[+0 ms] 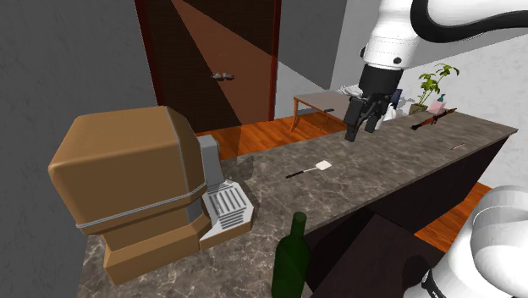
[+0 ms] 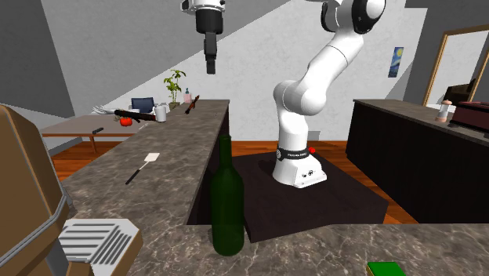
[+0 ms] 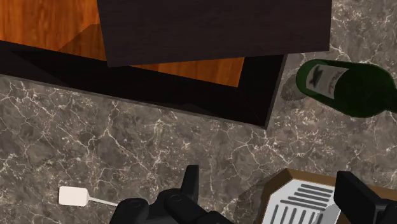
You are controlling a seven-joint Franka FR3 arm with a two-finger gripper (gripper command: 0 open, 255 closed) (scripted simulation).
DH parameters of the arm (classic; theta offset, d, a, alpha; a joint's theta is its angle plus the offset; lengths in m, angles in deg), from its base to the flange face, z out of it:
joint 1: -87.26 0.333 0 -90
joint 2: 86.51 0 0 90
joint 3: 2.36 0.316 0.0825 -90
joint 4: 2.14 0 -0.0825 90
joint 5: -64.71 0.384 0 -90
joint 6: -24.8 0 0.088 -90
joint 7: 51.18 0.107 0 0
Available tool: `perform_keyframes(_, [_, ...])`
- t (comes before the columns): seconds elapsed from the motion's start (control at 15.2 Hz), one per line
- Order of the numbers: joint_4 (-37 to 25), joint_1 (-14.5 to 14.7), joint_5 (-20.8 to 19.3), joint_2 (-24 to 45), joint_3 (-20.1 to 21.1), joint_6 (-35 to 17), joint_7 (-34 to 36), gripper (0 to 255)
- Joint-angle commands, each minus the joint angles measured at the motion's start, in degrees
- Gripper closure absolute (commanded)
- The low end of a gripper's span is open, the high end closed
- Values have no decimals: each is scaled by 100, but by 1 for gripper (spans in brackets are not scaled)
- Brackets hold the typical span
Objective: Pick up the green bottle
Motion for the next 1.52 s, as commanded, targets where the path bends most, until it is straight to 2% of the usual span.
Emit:
perform_keyframes(0.0, [0,0,0,0,0,0,0,0])
perform_keyframes(0.59, [413,387,697,498,1129,-755,1185,0])
perform_keyframes(1.19, [258,637,1167,1660,2296,-1660,2376,0])
perform_keyframes(1.45, [415,647,1198,1797,2397,-1950,2427,0])
